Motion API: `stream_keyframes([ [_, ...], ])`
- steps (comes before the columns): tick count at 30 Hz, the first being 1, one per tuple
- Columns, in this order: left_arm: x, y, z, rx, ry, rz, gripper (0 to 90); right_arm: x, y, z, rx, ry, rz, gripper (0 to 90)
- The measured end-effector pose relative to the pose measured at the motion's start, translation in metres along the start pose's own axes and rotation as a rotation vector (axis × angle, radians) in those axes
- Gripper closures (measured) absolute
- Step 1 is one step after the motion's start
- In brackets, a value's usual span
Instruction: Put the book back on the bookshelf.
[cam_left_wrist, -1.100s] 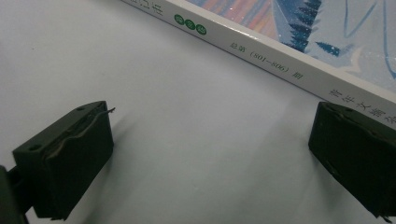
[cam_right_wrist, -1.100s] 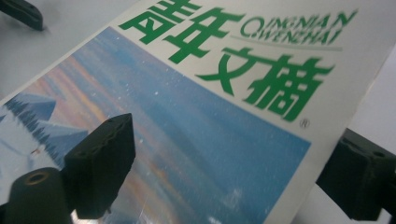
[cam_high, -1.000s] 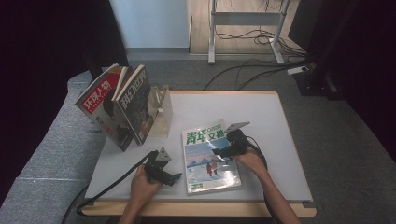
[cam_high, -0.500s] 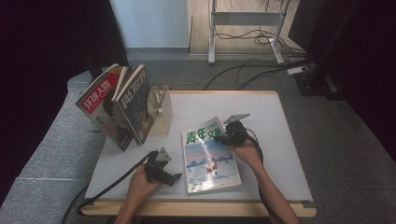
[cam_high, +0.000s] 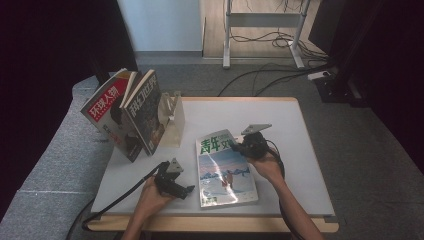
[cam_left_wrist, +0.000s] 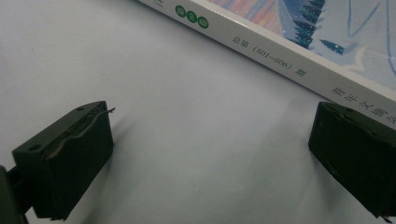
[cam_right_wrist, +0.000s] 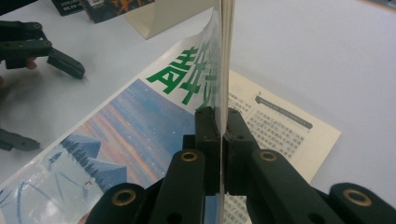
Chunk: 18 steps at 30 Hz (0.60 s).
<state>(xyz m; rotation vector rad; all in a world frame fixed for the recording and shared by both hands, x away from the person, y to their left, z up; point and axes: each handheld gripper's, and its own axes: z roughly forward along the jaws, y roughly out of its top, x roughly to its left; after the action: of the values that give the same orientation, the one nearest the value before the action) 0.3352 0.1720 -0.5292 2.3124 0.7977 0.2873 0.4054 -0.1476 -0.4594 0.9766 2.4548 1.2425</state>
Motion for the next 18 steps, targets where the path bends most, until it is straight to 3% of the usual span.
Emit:
stream_keyframes([
  [6,0.002,0.000,-0.002,-0.005,-0.002,-0.014,2.6,0.008,0.004,-0.013,-0.027,-0.010,-0.057,86.0],
  [11,0.009,0.002,-0.005,-0.024,-0.050,-0.062,7.0,0.011,0.005,-0.021,-0.036,-0.017,-0.076,86.0],
  [13,0.009,0.009,-0.008,-0.049,-0.080,-0.080,7.3,0.012,0.003,-0.025,-0.043,-0.018,-0.077,86.0],
  [15,0.004,0.018,-0.009,-0.025,-0.022,-0.034,7.8,0.012,0.002,-0.027,-0.049,-0.020,-0.081,86.0],
  [17,0.002,0.023,-0.009,-0.018,-0.024,-0.018,7.6,0.012,0.002,-0.028,-0.052,-0.021,-0.081,86.1],
  [18,0.002,0.031,-0.010,-0.036,-0.064,-0.030,7.9,0.013,0.001,-0.030,-0.056,-0.021,-0.083,86.1],
])
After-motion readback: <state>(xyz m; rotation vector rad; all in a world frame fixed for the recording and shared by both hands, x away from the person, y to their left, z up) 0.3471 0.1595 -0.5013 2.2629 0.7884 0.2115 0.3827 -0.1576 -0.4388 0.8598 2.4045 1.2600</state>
